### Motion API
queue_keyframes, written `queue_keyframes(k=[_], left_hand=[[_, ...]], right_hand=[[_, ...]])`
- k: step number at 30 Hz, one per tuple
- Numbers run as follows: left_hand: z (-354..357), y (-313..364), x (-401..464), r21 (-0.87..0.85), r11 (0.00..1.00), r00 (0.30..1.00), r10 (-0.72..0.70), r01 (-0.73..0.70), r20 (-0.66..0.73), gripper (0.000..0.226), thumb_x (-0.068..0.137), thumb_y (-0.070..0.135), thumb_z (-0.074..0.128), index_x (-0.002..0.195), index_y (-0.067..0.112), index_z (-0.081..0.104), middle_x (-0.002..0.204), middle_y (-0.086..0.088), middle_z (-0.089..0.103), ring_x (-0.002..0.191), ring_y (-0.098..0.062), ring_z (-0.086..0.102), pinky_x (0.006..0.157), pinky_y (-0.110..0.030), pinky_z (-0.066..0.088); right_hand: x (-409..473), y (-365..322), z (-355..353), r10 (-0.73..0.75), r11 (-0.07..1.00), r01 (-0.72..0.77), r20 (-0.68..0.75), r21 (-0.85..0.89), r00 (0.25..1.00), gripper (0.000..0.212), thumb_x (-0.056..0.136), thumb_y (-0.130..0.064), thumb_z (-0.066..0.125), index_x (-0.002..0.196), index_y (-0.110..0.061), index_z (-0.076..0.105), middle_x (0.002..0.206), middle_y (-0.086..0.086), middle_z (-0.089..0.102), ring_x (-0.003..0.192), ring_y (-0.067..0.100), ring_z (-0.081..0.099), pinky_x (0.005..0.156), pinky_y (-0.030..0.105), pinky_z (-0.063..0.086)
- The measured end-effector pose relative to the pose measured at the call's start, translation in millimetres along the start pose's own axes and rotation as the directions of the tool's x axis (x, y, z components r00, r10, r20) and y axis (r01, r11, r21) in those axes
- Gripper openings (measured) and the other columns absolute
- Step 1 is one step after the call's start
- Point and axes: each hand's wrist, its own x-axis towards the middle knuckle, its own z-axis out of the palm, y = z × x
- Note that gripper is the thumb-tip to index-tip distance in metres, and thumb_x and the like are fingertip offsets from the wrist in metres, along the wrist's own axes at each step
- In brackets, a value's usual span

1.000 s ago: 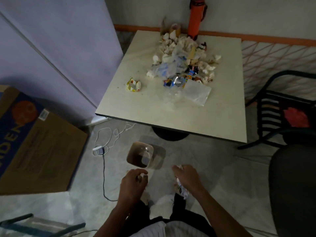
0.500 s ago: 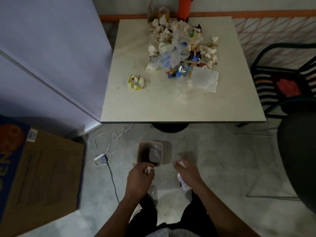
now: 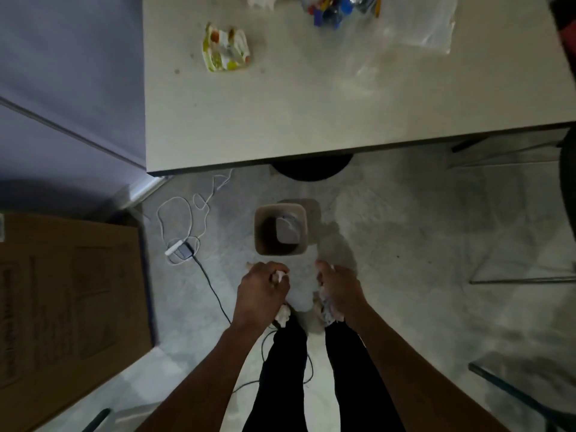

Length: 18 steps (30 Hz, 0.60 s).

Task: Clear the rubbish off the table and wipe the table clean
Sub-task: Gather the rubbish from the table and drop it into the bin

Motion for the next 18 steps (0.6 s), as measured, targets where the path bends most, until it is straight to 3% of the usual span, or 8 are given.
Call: queue_keyframes(k=[3, 5, 7, 10, 12, 14, 16, 18], left_hand=[[29.7, -20.6, 29.4, -0.003, 1.0, 1.0, -0.021, 0.021, 0.006, 0.018, 0.09, 0.027, 0.07, 0.107, 0.03, 0.07, 0.089, 0.01, 0.062, 0.081, -0.009, 0.062, 0.076, -0.022, 0.045], [55.8, -37.9, 50.8, -0.014, 1.0, 1.0, -0.027, 0.027, 0.011, 0.019, 0.091, 0.027, 0.068, 0.11, 0.028, 0.067, 0.09, 0.011, 0.062, 0.082, -0.008, 0.062, 0.075, -0.018, 0.043], [78.7, -53.3, 66.0, -0.04, 0.998, 0.999, -0.04, 0.04, 0.015, 0.019, 0.092, 0.028, 0.067, 0.11, 0.027, 0.063, 0.092, 0.011, 0.063, 0.084, -0.007, 0.062, 0.075, -0.018, 0.045], [118.1, -85.6, 90.8, -0.049, 0.995, 0.995, -0.09, 0.092, 0.034, 0.018, 0.092, 0.029, 0.066, 0.107, 0.031, 0.058, 0.095, 0.012, 0.065, 0.088, -0.007, 0.063, 0.079, -0.024, 0.051], [139.9, -106.7, 107.7, -0.057, 0.993, 0.994, -0.104, 0.106, 0.029, 0.018, 0.092, 0.028, 0.066, 0.105, 0.032, 0.055, 0.093, 0.014, 0.063, 0.086, -0.004, 0.063, 0.077, -0.023, 0.052], [155.3, -122.6, 126.0, -0.053, 0.996, 0.997, -0.074, 0.073, -0.007, 0.018, 0.093, 0.027, 0.066, 0.104, 0.031, 0.052, 0.093, 0.013, 0.062, 0.085, -0.003, 0.063, 0.075, -0.024, 0.053], [162.4, -134.5, 145.2, -0.063, 0.996, 0.996, -0.061, 0.057, -0.068, 0.019, 0.093, 0.026, 0.066, 0.104, 0.031, 0.051, 0.094, 0.011, 0.063, 0.085, -0.004, 0.063, 0.074, -0.029, 0.056], [175.7, -146.3, 172.7, -0.079, 0.994, 0.988, -0.083, 0.074, -0.128, 0.019, 0.093, 0.028, 0.064, 0.105, 0.033, 0.051, 0.099, 0.009, 0.064, 0.087, -0.008, 0.064, 0.075, -0.035, 0.057]], right_hand=[[43.2, 10.6, 17.0, 0.018, 1.0, -0.018, -0.017, 0.019, 1.0, 0.054, 0.095, -0.051, 0.044, 0.05, -0.023, 0.058, 0.051, -0.004, 0.054, 0.059, 0.022, 0.052, 0.07, 0.037, 0.043], [73.6, 19.9, 24.1, -0.066, 0.974, 0.057, -0.03, -0.221, 0.997, 0.039, 0.103, -0.04, 0.035, 0.088, -0.017, 0.063, 0.078, 0.005, 0.066, 0.08, 0.026, 0.061, 0.081, 0.037, 0.044], [101.7, 31.4, 30.6, -0.169, 0.898, 0.141, -0.031, -0.418, 0.985, 0.028, 0.105, -0.025, 0.034, 0.119, -0.007, 0.048, 0.113, 0.018, 0.064, 0.108, 0.033, 0.062, 0.094, 0.041, 0.047], [155.8, 53.6, 52.8, -0.17, 0.876, 0.139, -0.027, -0.461, 0.985, 0.03, 0.103, -0.017, 0.04, 0.129, -0.002, 0.042, 0.126, 0.02, 0.058, 0.117, 0.033, 0.059, 0.094, 0.038, 0.046], [187.2, 58.2, 66.6, -0.082, 0.94, 0.078, 0.005, -0.333, 0.997, 0.036, 0.104, -0.028, 0.034, 0.125, -0.003, 0.049, 0.124, 0.018, 0.058, 0.116, 0.035, 0.056, 0.096, 0.041, 0.045], [214.1, 57.2, 80.9, -0.04, 0.988, 0.039, -0.001, -0.149, 0.999, 0.041, 0.104, -0.032, 0.029, 0.122, -0.004, 0.054, 0.118, 0.016, 0.058, 0.104, 0.031, 0.055, 0.086, 0.037, 0.042], [231.2, 50.5, 92.5, -0.065, 0.997, 0.063, -0.034, -0.036, 0.997, 0.037, 0.104, -0.027, 0.033, 0.12, -0.002, 0.055, 0.112, 0.015, 0.059, 0.091, 0.025, 0.052, 0.077, 0.03, 0.034], [263.5, 49.4, 104.2, -0.133, 0.991, 0.132, -0.068, -0.005, 0.989, 0.035, 0.104, -0.025, 0.035, 0.12, -0.002, 0.055, 0.117, 0.017, 0.06, 0.099, 0.028, 0.055, 0.079, 0.028, 0.033]])
